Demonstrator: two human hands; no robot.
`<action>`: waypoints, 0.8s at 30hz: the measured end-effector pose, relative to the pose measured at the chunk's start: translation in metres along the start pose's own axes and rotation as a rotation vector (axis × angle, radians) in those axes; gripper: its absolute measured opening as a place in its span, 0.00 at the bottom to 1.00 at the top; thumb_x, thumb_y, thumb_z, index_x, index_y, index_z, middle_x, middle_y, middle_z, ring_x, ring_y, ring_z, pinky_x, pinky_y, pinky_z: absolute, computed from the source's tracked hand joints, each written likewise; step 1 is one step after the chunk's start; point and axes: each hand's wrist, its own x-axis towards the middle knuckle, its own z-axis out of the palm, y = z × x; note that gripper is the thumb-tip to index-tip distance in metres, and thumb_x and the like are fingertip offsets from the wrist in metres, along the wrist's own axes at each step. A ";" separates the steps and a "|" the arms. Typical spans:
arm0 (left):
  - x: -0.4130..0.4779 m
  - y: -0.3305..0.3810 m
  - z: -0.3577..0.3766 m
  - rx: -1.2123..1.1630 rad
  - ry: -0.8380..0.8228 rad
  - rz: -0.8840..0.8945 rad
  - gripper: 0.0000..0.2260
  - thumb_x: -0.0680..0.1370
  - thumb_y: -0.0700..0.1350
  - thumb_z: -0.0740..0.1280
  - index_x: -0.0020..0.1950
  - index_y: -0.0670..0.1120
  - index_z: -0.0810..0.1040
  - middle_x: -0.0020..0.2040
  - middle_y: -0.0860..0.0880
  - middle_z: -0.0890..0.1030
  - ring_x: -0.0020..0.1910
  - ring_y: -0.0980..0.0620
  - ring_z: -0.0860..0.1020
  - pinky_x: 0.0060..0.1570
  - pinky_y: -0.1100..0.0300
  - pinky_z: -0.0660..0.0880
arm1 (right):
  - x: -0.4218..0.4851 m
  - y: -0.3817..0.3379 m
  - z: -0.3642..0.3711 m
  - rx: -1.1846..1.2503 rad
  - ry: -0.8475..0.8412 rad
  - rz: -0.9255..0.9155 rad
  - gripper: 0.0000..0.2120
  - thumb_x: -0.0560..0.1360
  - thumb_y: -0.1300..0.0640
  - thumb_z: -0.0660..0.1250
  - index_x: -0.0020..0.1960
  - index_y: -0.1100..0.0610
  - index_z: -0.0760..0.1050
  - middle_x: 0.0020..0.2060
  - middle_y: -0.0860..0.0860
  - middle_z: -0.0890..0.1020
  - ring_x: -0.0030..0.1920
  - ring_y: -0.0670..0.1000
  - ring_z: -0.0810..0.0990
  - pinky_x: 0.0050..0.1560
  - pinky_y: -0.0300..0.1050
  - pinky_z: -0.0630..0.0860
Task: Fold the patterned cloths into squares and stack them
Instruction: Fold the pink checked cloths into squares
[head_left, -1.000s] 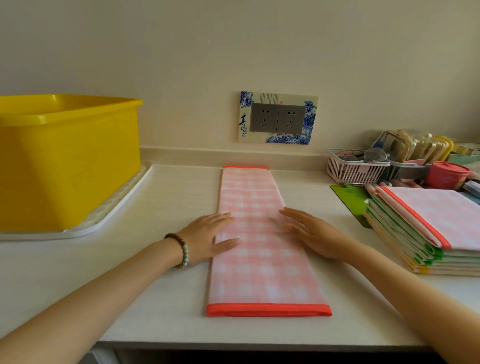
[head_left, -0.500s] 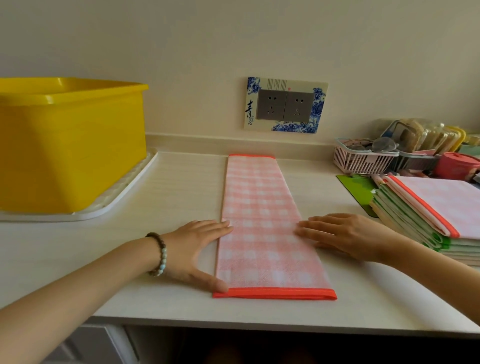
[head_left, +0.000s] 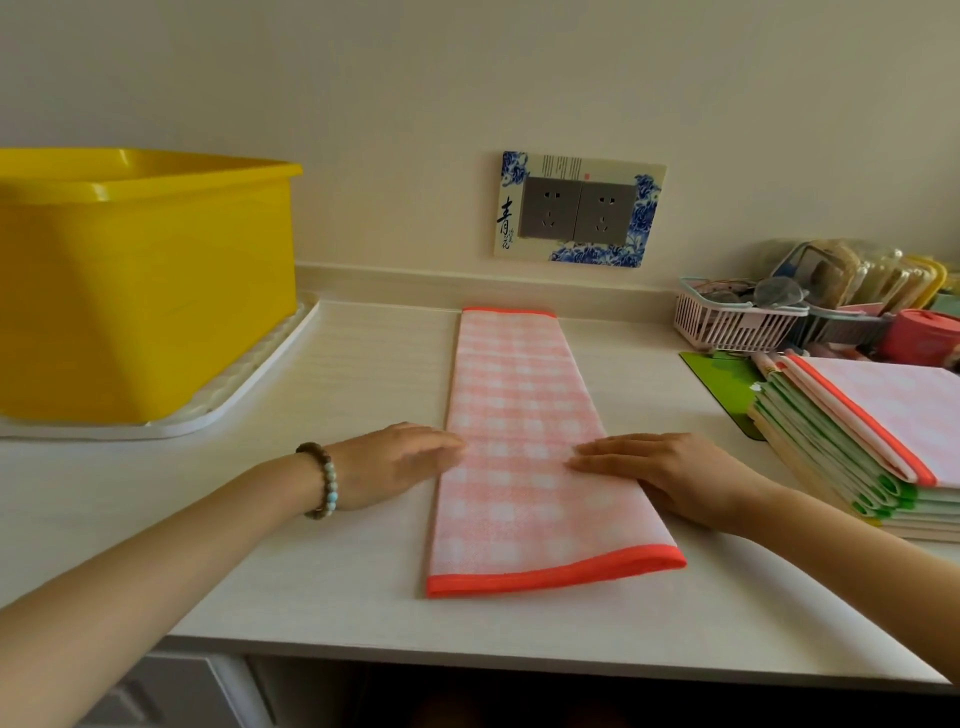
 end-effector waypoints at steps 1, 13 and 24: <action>0.004 -0.003 0.001 -0.078 0.026 -0.001 0.21 0.81 0.57 0.53 0.71 0.51 0.68 0.68 0.58 0.69 0.64 0.65 0.65 0.58 0.80 0.57 | -0.001 -0.001 0.001 0.058 -0.003 0.063 0.21 0.76 0.48 0.56 0.69 0.43 0.69 0.64 0.44 0.76 0.61 0.48 0.78 0.55 0.46 0.79; 0.041 -0.018 0.001 -0.141 0.338 0.013 0.09 0.73 0.51 0.71 0.52 0.53 0.78 0.45 0.54 0.80 0.43 0.58 0.77 0.46 0.66 0.72 | 0.044 0.012 0.001 0.723 0.166 0.767 0.15 0.80 0.54 0.59 0.41 0.62 0.76 0.33 0.50 0.78 0.35 0.54 0.80 0.33 0.46 0.79; 0.066 -0.011 0.005 -0.011 0.514 -0.244 0.31 0.73 0.53 0.70 0.71 0.46 0.62 0.46 0.51 0.76 0.48 0.51 0.75 0.50 0.59 0.72 | 0.058 0.017 0.023 0.596 0.323 1.009 0.15 0.76 0.54 0.66 0.61 0.55 0.71 0.53 0.53 0.78 0.39 0.50 0.78 0.41 0.44 0.73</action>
